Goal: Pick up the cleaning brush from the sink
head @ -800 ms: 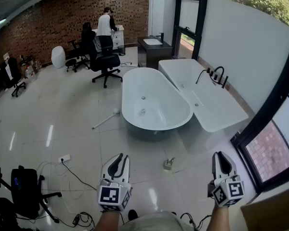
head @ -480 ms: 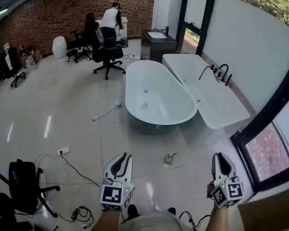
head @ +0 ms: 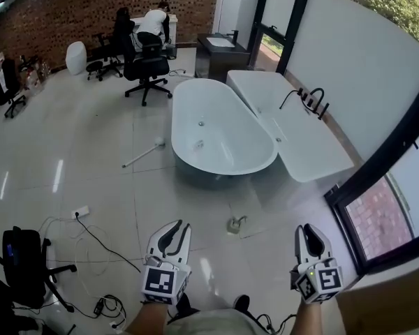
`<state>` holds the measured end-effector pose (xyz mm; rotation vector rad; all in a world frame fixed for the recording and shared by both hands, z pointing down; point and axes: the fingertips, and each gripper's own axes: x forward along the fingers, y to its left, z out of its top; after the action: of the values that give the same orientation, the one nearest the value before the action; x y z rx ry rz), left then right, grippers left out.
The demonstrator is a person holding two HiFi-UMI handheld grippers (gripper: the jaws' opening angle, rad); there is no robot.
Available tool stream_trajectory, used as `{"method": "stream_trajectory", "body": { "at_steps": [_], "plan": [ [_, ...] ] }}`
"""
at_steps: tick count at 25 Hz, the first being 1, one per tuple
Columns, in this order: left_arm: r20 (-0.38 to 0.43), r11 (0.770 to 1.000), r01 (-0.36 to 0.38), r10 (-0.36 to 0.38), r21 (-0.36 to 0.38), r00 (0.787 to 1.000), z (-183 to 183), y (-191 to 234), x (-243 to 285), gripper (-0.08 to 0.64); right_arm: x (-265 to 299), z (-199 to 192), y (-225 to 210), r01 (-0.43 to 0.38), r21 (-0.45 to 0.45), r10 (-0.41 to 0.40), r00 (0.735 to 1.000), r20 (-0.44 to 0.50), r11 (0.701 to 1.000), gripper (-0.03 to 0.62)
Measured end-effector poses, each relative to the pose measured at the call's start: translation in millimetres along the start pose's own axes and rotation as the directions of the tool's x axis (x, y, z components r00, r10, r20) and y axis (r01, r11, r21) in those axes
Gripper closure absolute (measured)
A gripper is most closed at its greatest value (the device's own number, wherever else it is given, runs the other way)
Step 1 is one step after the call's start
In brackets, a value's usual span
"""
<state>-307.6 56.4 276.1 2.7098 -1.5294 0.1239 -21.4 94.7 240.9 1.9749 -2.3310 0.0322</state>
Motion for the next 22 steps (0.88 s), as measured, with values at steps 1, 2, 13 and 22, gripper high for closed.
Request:
{"method": "stream_trajectory", "body": {
  "at_steps": [1, 2, 13, 22],
  "plan": [
    [0.004, 1.000, -0.003, 0.003, 0.014, 1.000, 3, -12, 4, 0.503, -1, -2, -11, -0.009, 0.002, 0.009, 1.000, -0.002, 1.000, 0.538],
    [0.004, 1.000, -0.012, 0.012, 0.026, 1.000, 5, -25, 9, 0.533, -3, -4, -22, -0.020, 0.003, 0.020, 1.000, -0.002, 1.000, 0.538],
    [-0.055, 0.996, -0.081, 0.084, 0.045, 0.995, -19, -227, 91, 0.505, -21, -66, -183, -0.221, -0.040, 0.220, 0.975, -0.033, 0.974, 0.532],
    [-0.078, 0.986, -0.131, 0.139, 0.099, 0.987, -37, -263, 142, 0.549, 8, -111, -236, -0.262, 0.032, 0.264, 0.962, -0.071, 0.964, 0.526]
  ]
}}
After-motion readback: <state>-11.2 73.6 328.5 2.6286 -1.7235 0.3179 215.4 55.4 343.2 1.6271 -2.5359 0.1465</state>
